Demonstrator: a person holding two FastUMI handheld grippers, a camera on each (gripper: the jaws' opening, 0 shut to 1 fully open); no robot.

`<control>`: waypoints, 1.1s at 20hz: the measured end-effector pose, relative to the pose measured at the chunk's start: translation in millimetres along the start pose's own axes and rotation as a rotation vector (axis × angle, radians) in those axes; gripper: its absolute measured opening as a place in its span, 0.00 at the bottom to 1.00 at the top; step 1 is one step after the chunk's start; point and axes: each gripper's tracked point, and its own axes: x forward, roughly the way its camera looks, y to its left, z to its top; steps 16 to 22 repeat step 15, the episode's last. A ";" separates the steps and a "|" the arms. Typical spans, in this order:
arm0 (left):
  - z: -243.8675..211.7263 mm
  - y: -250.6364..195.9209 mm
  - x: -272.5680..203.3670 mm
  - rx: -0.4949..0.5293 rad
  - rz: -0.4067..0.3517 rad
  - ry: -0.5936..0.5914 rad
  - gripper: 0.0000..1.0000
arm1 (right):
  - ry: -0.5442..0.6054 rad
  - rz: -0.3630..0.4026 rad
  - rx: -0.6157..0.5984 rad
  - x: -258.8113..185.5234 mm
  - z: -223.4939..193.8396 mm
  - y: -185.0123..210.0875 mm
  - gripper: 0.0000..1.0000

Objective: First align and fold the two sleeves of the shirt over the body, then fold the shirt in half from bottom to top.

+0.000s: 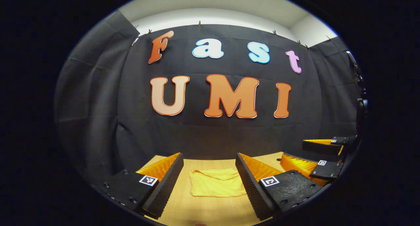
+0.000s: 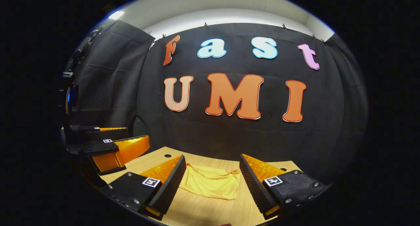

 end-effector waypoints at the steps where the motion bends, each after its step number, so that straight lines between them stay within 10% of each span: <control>1: -3.7 2.7 0.5 0.007 0.013 -0.001 0.98 | 0.002 -0.004 0.011 2.0 -0.6 0.4 0.99; 22: -49.3 30.0 30.6 0.104 -0.005 0.013 0.97 | 0.052 -0.059 0.011 17.4 -18.9 -0.3 0.99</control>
